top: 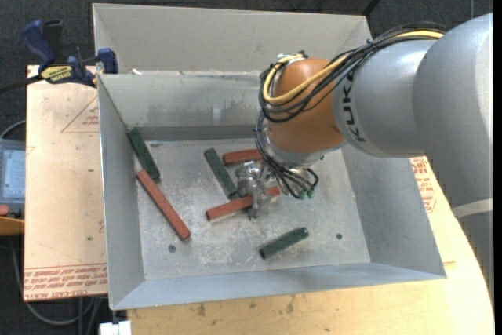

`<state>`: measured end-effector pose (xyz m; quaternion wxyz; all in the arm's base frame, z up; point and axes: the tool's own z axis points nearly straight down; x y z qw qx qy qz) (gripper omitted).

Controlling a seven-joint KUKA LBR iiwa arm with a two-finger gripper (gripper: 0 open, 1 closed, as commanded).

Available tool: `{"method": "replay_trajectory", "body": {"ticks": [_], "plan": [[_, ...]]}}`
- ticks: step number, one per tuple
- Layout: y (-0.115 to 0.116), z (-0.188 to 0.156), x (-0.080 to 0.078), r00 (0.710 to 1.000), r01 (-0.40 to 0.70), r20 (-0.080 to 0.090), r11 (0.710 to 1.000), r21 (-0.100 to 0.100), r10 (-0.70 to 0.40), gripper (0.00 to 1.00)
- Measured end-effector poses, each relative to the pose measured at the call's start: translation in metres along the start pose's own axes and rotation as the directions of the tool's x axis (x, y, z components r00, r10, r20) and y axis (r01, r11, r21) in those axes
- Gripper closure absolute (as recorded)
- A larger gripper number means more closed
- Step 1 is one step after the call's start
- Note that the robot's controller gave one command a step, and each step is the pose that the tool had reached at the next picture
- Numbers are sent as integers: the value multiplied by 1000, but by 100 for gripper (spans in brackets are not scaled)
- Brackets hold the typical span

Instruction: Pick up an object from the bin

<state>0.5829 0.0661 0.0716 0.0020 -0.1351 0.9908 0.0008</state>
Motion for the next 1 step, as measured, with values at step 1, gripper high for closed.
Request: {"method": "replay_trajectory", "body": {"ticks": [1], "plan": [[-17,-169,-59,1000,-13,10,1000,3,13,100]]}}
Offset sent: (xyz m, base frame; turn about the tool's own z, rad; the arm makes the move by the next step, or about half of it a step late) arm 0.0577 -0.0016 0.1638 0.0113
